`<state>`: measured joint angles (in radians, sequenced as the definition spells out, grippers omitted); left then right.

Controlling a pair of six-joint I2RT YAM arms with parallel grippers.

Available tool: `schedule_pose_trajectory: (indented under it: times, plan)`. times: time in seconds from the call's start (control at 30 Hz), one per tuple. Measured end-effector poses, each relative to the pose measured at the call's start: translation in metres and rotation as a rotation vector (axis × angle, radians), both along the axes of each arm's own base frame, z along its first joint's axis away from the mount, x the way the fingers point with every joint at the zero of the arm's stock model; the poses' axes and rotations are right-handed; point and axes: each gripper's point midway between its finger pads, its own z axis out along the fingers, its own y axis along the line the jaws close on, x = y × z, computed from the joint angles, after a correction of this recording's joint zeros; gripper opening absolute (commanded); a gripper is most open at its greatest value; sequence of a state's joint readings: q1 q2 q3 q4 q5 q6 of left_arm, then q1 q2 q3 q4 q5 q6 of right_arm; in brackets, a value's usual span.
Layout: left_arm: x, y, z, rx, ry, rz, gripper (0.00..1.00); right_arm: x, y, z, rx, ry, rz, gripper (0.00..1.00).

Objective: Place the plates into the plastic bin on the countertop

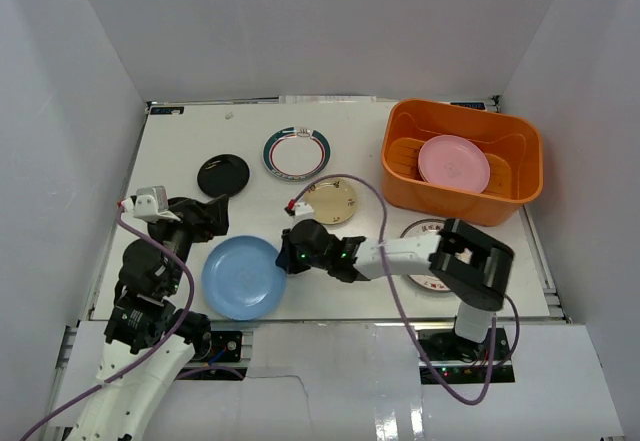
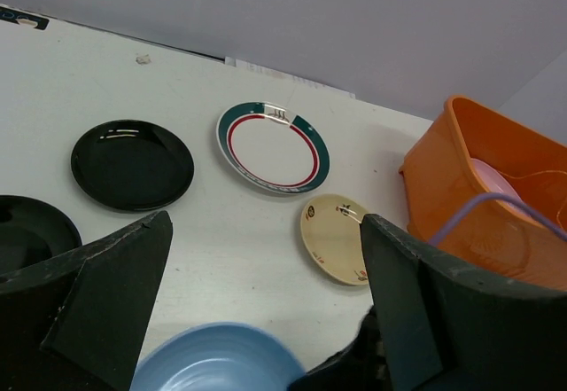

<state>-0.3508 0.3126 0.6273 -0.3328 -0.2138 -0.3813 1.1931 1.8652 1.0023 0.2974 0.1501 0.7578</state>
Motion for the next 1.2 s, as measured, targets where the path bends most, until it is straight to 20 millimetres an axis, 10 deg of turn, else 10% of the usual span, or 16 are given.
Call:
schedule_pose_trajectory:
  times: [0.23,0.43,0.57,0.7,1.07,1.2]
  plan:
    - [-0.004,0.002,0.005,-0.009,-0.024,0.003,0.98,0.084,-0.110,0.135,0.105,-0.243,-0.257,0.08]
    - [-0.006,-0.002,0.007,-0.011,-0.030,-0.021,0.98,0.203,-0.323,0.237,0.109,-0.512,-0.836,0.08]
    - [-0.006,-0.005,0.005,-0.009,-0.028,-0.039,0.98,0.227,-0.440,0.220,-0.030,-0.490,-1.118,0.09]
    - [-0.006,-0.008,0.002,-0.007,-0.021,-0.055,0.98,0.229,-0.489,0.180,-0.147,-0.381,-1.206,0.10]
    - [-0.003,-0.023,-0.005,0.005,0.010,-0.120,0.98,0.236,-0.514,0.085,-0.304,-0.113,-1.191,0.15]
    - [0.003,-0.038,-0.017,0.011,0.065,-0.185,0.98,0.238,-0.511,0.082,-0.298,-0.101,-1.183,0.43]
